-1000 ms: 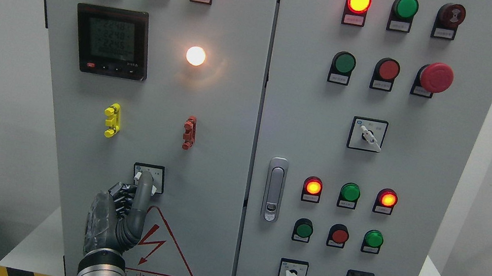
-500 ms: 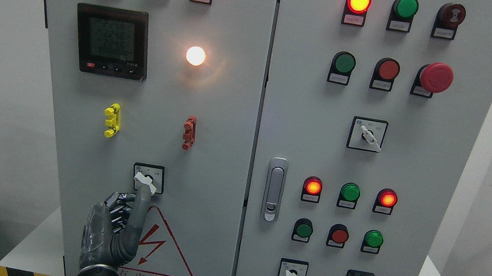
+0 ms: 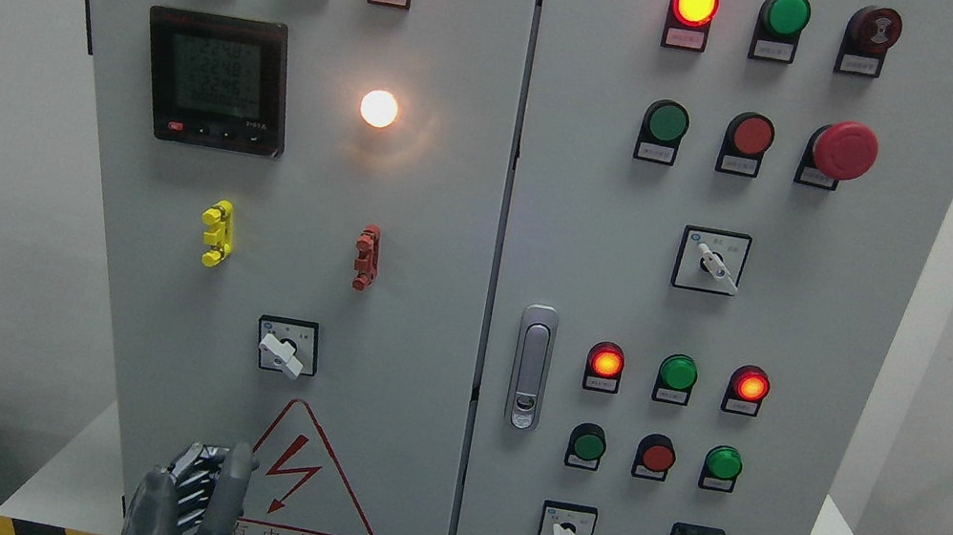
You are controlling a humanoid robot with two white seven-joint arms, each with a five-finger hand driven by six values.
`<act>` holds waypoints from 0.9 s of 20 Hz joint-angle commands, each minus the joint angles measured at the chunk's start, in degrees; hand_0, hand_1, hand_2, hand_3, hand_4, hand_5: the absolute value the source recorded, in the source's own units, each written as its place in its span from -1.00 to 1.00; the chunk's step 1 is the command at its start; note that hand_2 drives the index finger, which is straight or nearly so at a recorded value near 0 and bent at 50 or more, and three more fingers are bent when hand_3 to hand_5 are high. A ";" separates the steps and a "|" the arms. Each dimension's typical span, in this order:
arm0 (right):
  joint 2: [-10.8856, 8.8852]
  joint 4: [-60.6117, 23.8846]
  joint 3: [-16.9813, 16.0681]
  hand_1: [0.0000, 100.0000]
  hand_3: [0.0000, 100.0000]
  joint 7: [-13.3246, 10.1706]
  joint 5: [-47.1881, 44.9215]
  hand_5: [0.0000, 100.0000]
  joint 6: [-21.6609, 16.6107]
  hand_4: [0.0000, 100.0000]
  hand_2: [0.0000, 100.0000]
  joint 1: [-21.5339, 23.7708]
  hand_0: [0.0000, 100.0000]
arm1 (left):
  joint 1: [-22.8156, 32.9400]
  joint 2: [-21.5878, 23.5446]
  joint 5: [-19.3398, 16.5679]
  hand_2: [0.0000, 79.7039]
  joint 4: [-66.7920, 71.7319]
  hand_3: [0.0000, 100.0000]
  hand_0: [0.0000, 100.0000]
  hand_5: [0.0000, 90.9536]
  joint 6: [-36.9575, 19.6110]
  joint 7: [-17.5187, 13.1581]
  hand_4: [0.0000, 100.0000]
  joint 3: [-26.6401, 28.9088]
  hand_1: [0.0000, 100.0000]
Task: Turn on light switch 1
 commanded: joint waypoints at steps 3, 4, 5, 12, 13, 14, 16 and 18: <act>0.02 0.00 0.97 -0.22 -1.00 -0.04 -1.41 -1.00 -0.05 -1.00 -1.00 0.03 -0.76 | 12.91 1.36 4.54 0.10 6.39 0.64 -0.85 0.67 -10.09 -7.94 0.70 22.29 -0.87; 0.02 0.00 0.97 -0.22 -1.00 -0.04 -1.41 -1.00 -0.05 -1.00 -1.00 -0.06 -0.76 | 14.14 1.88 5.69 0.07 9.37 0.61 -0.85 0.59 -12.28 -9.17 0.67 25.01 -0.88; 0.02 0.00 0.97 -0.22 -1.00 -0.04 -1.41 -1.00 -0.05 -1.00 -1.00 0.03 -0.76 | 15.29 2.41 6.48 -0.01 12.10 0.51 -0.85 0.41 -14.13 -10.32 0.62 27.13 -0.90; 0.02 0.00 0.97 -0.22 -1.00 -0.04 -1.41 -1.00 -0.05 -1.00 -1.00 0.03 -0.76 | 20.39 3.38 10.62 -0.40 34.85 0.08 -0.80 0.03 -27.05 -16.91 0.26 39.44 -1.00; 0.02 0.00 0.97 -0.22 -1.00 -0.04 -1.41 -1.00 -0.05 -1.00 -1.00 0.03 -0.76 | 20.48 3.47 10.62 -0.44 39.33 0.06 -0.80 -0.01 -29.86 -18.31 0.24 41.20 -1.00; 0.02 0.00 0.97 -0.22 -1.00 -0.04 -1.41 -1.00 -0.05 -1.00 -1.00 0.03 -0.76 | 20.66 3.56 10.62 -0.49 43.90 -0.01 -0.78 -0.11 -32.67 -19.37 0.17 42.61 -1.00; 0.02 0.00 0.97 -0.22 -1.00 -0.04 -1.41 -1.00 0.04 -1.00 -1.00 0.03 -0.76 | 22.23 4.43 10.62 -0.55 51.55 -0.07 -0.76 -0.21 -37.07 -20.69 0.09 43.59 -1.00; 0.02 0.00 0.97 -0.22 -1.00 -0.04 -1.41 -1.00 -0.05 -1.00 -1.00 -0.06 -0.76 | 23.12 5.05 10.62 -0.61 59.20 -0.13 -0.73 -0.26 -40.24 -20.79 0.03 43.59 -1.00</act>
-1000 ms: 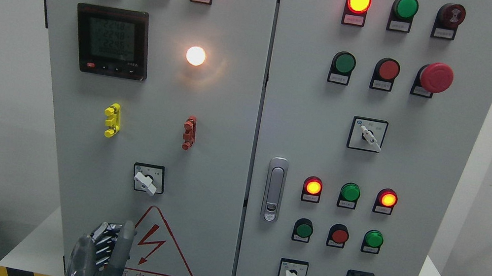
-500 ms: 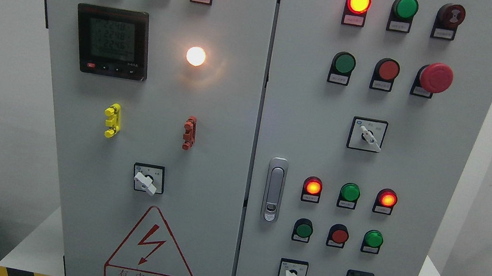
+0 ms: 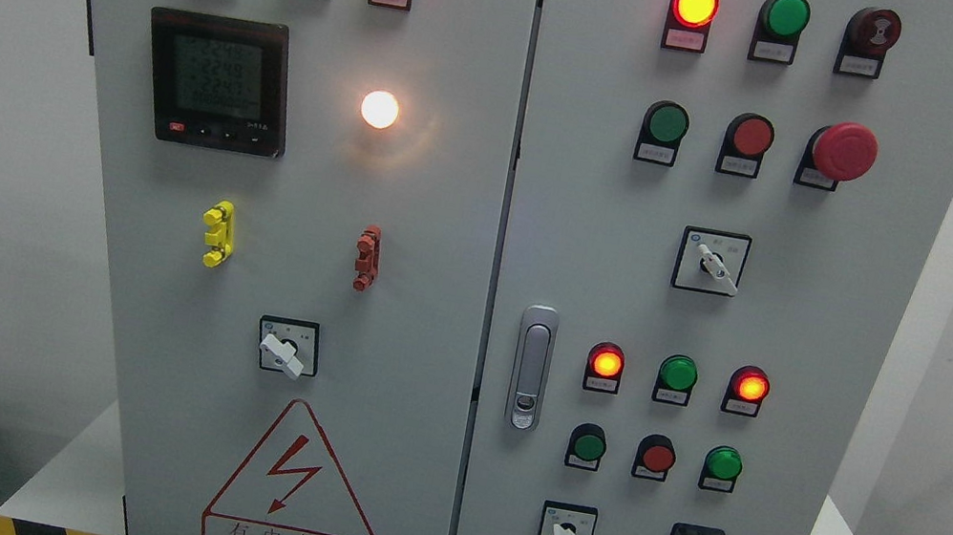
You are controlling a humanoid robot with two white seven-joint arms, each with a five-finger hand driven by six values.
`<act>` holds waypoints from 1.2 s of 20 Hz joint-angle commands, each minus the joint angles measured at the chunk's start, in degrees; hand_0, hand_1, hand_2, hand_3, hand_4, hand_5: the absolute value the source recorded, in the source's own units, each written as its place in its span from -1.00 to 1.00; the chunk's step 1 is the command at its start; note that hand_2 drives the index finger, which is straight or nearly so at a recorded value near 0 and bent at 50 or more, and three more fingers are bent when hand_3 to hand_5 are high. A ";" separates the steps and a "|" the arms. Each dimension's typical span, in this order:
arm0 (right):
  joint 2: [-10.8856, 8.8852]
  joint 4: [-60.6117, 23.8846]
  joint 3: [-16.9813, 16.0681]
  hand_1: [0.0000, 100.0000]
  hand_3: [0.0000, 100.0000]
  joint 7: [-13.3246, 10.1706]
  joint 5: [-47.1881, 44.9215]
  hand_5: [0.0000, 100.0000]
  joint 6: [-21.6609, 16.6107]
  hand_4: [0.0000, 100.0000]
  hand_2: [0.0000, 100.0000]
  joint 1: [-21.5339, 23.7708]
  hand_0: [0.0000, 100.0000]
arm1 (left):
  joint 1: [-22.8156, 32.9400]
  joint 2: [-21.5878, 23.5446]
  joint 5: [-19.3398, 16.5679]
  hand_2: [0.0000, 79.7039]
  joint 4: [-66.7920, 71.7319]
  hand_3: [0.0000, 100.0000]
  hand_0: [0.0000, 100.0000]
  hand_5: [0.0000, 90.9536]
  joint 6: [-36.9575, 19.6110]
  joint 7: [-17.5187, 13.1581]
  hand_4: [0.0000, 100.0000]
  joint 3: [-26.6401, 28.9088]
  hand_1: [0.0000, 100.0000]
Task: Turn on light switch 1
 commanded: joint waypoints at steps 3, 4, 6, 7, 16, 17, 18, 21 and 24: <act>-0.08 0.00 0.97 -0.22 -1.00 -0.04 -1.40 -1.00 -0.05 -1.00 -1.00 0.03 -0.76 | 5.23 3.07 0.97 -0.66 43.94 -0.20 -0.70 -0.32 -10.56 -1.42 -0.05 13.33 -1.00; -0.08 0.00 0.97 -0.22 -1.00 -0.04 -1.40 -1.00 0.04 -1.00 -1.00 0.03 -0.76 | 5.41 3.43 0.89 -0.68 48.16 -0.25 -0.69 -0.35 -10.57 -2.20 -0.08 13.06 -1.00; 0.01 0.00 0.97 -0.22 -1.00 -0.04 -1.40 -1.00 0.04 -1.00 -1.00 0.03 -0.76 | 5.33 3.43 0.89 -0.76 54.85 -0.28 -0.61 -0.39 -10.65 -4.31 -0.13 12.80 -1.00; -0.08 0.00 0.97 -0.22 -1.00 -0.04 -1.40 -1.00 0.04 -1.00 -1.00 -0.06 -0.76 | 5.24 3.43 0.54 -0.82 58.28 -0.35 -0.55 -0.43 -10.65 -4.84 -0.18 12.54 -1.00; 0.01 0.00 0.97 -0.22 -1.00 -0.04 -1.40 -1.00 -0.05 -1.00 -1.00 0.03 -0.76 | 2.96 4.93 0.36 -1.00 79.05 -0.88 -0.21 -0.66 -4.78 -9.50 -0.64 -11.43 -1.00; 0.01 0.00 0.97 -0.22 -1.00 -0.04 -1.40 -1.00 -0.05 -1.00 -1.00 0.03 -0.76 | 2.96 4.75 0.36 -1.00 78.71 -0.93 -0.18 -0.69 -2.76 -10.29 -0.71 -13.72 -1.00; -0.08 0.00 0.97 -0.22 -1.00 -0.04 -1.40 -1.00 0.04 -1.00 -1.00 0.03 -0.76 | 2.78 4.57 0.18 -1.00 78.44 -0.95 -0.17 -0.69 -0.83 -10.47 -0.73 -15.83 -1.00; -0.08 0.00 0.97 -0.22 -1.00 -0.04 -1.40 -1.00 -0.05 -1.00 -1.00 -0.06 -0.76 | 1.38 4.48 0.18 -1.00 78.79 -1.00 -0.12 -0.73 2.61 -10.30 -0.89 -24.53 -1.00; 0.01 0.00 0.97 -0.22 -1.00 -0.04 -1.40 -1.00 -0.05 -1.00 -1.00 0.03 -0.76 | 0.15 4.48 0.27 -1.00 78.79 -1.00 -0.10 -0.73 5.33 -9.77 -0.96 -29.30 -1.00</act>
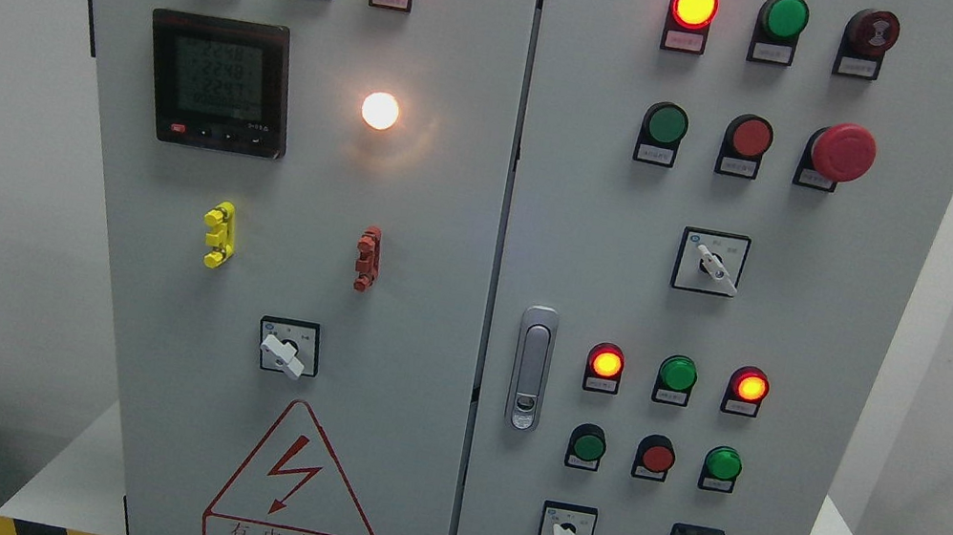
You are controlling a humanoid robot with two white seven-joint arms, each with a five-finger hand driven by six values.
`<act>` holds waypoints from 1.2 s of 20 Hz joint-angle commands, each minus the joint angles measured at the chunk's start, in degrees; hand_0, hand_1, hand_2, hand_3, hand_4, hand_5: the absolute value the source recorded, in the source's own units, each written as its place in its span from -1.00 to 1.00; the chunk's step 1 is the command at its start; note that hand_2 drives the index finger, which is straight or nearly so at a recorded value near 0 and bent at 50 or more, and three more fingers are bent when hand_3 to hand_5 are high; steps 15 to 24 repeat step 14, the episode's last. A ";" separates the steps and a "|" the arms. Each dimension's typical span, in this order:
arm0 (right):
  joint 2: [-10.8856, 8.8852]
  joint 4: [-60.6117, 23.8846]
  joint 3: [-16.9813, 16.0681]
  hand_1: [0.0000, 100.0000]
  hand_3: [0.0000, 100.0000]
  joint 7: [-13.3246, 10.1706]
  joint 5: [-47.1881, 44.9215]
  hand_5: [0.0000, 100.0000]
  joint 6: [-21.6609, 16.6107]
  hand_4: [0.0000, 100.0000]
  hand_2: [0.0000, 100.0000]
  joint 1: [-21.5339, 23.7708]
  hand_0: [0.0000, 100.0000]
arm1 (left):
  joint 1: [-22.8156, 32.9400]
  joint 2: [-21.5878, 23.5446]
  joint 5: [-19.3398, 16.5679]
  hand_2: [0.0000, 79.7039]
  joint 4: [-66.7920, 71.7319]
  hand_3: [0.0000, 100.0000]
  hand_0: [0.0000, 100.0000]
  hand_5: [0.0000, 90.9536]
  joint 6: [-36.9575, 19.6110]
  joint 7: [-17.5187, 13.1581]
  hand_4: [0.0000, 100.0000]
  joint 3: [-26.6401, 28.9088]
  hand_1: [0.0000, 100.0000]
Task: Turn on light switch 1
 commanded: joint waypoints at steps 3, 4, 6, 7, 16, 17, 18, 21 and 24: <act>0.03 0.00 0.97 -0.22 -1.00 -0.04 -1.40 -1.00 -0.05 -1.00 -1.00 -0.07 -0.76 | -3.68 0.55 -0.09 -1.00 13.95 -1.00 -0.08 -0.71 5.36 1.95 -1.00 -19.64 -1.00; 0.03 0.00 0.97 -0.22 -1.00 -0.04 -1.40 -1.00 0.04 -1.00 -1.00 0.02 -0.76 | -3.94 0.55 -0.09 -1.00 14.04 -1.00 -0.08 -0.70 5.36 2.13 -1.00 -20.86 -1.00; 0.03 0.00 0.97 -0.22 -1.00 -0.04 -1.40 -1.00 0.04 -1.00 -1.00 -0.07 -0.76 | -4.03 0.64 0.61 -1.00 14.21 -1.00 -0.07 -0.66 5.89 2.48 -1.00 -23.24 -1.00; 0.03 0.00 0.97 -0.22 -1.00 -0.04 -1.40 -1.00 -0.05 -1.00 -1.00 -0.07 -0.76 | -4.38 0.72 0.62 -1.00 14.30 -1.00 -0.06 -0.64 6.06 2.65 -1.00 -23.42 -1.00; 0.03 0.00 0.97 -0.22 -1.00 -0.04 -1.40 -1.00 -0.05 -1.00 -1.00 0.02 -0.76 | -6.14 0.99 0.70 -1.00 14.13 -1.00 -0.04 -0.54 7.82 4.58 -1.00 -28.43 -1.00; 0.03 0.00 0.97 -0.22 -1.00 -0.04 -1.40 -1.00 -0.05 -1.00 -1.00 0.02 -0.76 | -6.14 0.99 0.70 -1.00 14.13 -1.00 -0.04 -0.54 7.82 4.58 -1.00 -28.43 -1.00; 0.03 0.00 0.97 -0.22 -1.00 -0.04 -1.40 -1.00 -0.05 -1.00 -1.00 0.02 -0.76 | -6.14 0.99 0.70 -1.00 14.13 -1.00 -0.04 -0.54 7.82 4.58 -1.00 -28.43 -1.00; 0.03 0.00 0.97 -0.22 -1.00 -0.04 -1.40 -1.00 -0.05 -1.00 -1.00 0.02 -0.76 | -6.14 0.99 0.70 -1.00 14.13 -1.00 -0.04 -0.54 7.82 4.58 -1.00 -28.43 -1.00; 0.03 0.00 0.97 -0.22 -1.00 -0.04 -1.40 -1.00 -0.05 -1.00 -1.00 0.02 -0.76 | -6.14 0.99 0.70 -1.00 14.13 -1.00 -0.04 -0.54 7.82 4.58 -1.00 -28.43 -1.00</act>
